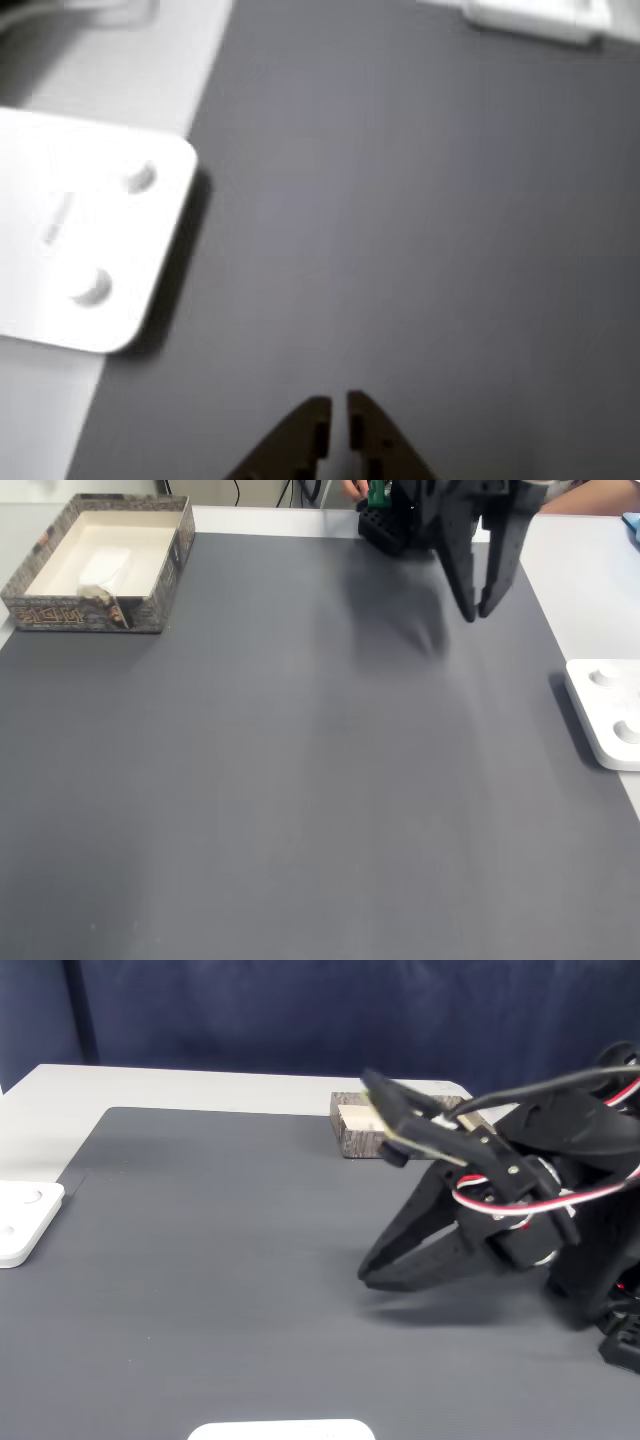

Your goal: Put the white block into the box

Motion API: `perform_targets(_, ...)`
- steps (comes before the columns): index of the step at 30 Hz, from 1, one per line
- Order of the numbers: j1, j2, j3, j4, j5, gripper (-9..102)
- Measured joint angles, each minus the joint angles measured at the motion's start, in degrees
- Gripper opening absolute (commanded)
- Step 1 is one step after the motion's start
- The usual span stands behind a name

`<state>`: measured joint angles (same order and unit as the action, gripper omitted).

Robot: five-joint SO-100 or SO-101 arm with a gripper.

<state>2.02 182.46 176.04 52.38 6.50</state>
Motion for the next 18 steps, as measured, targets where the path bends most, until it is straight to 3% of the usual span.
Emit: perform_targets(18,-0.6,6.1,0.0,15.7,-1.0,-2)
